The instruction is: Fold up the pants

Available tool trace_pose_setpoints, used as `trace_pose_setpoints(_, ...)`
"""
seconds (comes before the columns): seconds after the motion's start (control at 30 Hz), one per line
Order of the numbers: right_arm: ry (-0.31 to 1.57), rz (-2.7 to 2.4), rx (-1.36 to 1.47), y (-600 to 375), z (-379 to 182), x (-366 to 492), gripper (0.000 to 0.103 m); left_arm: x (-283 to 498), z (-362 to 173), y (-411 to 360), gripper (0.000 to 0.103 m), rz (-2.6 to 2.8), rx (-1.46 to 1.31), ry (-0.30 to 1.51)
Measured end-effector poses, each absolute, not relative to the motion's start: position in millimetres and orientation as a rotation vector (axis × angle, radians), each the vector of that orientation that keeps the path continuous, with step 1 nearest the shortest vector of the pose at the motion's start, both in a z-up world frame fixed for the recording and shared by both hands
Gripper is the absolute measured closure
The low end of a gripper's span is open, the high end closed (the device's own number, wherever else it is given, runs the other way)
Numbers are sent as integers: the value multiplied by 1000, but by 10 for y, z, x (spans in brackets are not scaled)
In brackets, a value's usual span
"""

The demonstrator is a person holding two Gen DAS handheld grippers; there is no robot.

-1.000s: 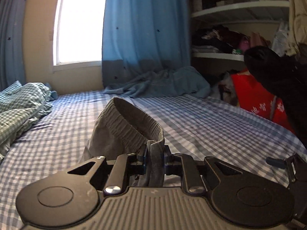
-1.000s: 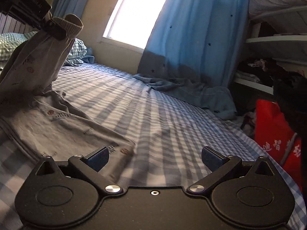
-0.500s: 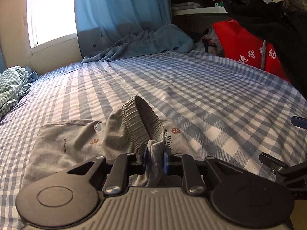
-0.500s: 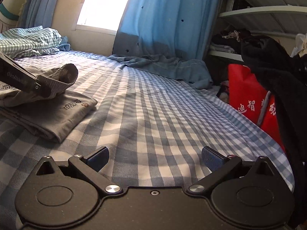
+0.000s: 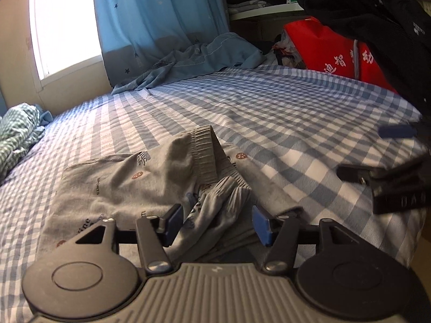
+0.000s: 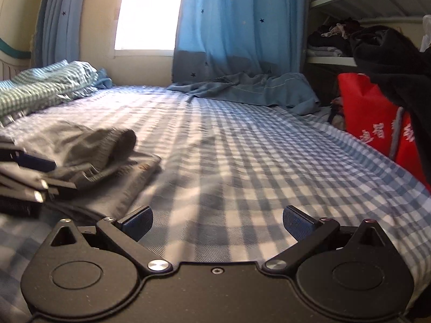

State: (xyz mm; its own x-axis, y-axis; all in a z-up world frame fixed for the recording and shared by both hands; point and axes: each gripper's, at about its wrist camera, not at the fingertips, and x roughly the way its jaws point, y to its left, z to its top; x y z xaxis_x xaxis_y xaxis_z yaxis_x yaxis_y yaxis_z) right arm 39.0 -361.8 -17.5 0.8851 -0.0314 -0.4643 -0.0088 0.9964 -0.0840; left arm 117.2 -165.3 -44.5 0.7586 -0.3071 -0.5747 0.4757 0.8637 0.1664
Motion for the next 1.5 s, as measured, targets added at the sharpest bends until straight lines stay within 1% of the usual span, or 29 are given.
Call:
trace_pose_setpoints(0.17,500,195,26,-3489,5,793,1,1166,-470,-1668,43,-429,383,544)
trace_pose_setpoints(0.27,554,330,155,-3446,18,1182,1,1195,-470,-1645,64,-449,374,568)
trace_pose_setpoints(0.33,595,395,282,-3433,-33,1450,4,1222,-480,-1633,72,-454,353,591)
trace_pose_setpoints(0.37,619,410,332,-3416,-67,1566,10,1231,-485,-1626,81,-455,344,598)
trace_pose_setpoints(0.4,643,423,377,-3392,-103,1680,17,1236,-488,-1619,85,-453,338,600)
trace_pose_setpoints(0.43,663,428,408,-3378,-135,1767,20,1238,-483,-1608,87,-449,332,600)
trace_pose_setpoints(0.5,702,422,457,-3344,-197,1906,34,1242,-457,-1575,93,-444,303,600)
trace_pose_setpoints(0.53,716,425,476,-3339,-221,1953,39,1249,-446,-1553,94,-447,286,603)
trace_pose_setpoints(0.57,728,420,493,-3331,-245,1979,51,1256,-432,-1526,95,-449,267,608)
trace_pose_setpoints(0.6,737,416,509,-3329,-268,1993,67,1263,-419,-1499,97,-451,251,613)
trace_pose_setpoints(0.63,743,417,527,-3335,-287,2002,73,1265,-403,-1475,97,-453,236,616)
trace_pose_setpoints(0.67,743,415,546,-3343,-292,1993,82,1257,-385,-1446,99,-455,222,616)
trace_pose_setpoints(0.7,737,413,564,-3356,-287,1972,89,1248,-362,-1424,99,-457,213,613)
trace_pose_setpoints(0.9,669,411,581,-3504,-51,1836,93,1159,-176,-1392,100,-493,194,573)
trace_pose_setpoints(1.0,647,389,571,-3611,49,1743,93,1102,-138,-1454,100,-524,206,557)
trace_pose_setpoints(1.1,644,348,535,-3686,57,1677,93,1084,-213,-1553,100,-543,241,563)
trace_pose_setpoints(1.13,662,334,521,-3688,9,1670,92,1097,-256,-1579,99,-543,252,578)
trace_pose_setpoints(1.17,683,323,504,-3675,-38,1668,87,1113,-305,-1595,98,-543,256,601)
trace_pose_setpoints(1.23,711,283,435,-3611,-137,1628,80,1135,-344,-1549,86,-541,220,641)
trace_pose_setpoints(1.27,708,259,402,-3591,-160,1584,69,1122,-330,-1486,69,-541,189,650)
trace_pose_setpoints(1.3,698,241,379,-3579,-165,1532,56,1102,-303,-1415,49,-535,163,642)
trace_pose_setpoints(1.33,680,223,363,-3574,-154,1467,49,1085,-269,-1331,41,-517,144,628)
trace_pose_setpoints(1.37,657,204,348,-3564,-128,1404,34,1070,-227,-1221,30,-479,129,614)
trace_pose_setpoints(1.4,630,182,328,-3544,-94,1331,22,1079,-188,-1126,24,-440,116,602)
trace_pose_setpoints(1.43,598,156,301,-3507,-59,1250,17,1105,-153,-1016,19,-394,97,590)
trace_pose_setpoints(1.47,569,133,270,-3450,-26,1179,10,1163,-125,-921,8,-332,77,579)
trace_pose_setpoints(1.5,544,119,233,-3375,1,1117,6,1223,-113,-833,0,-257,59,565)
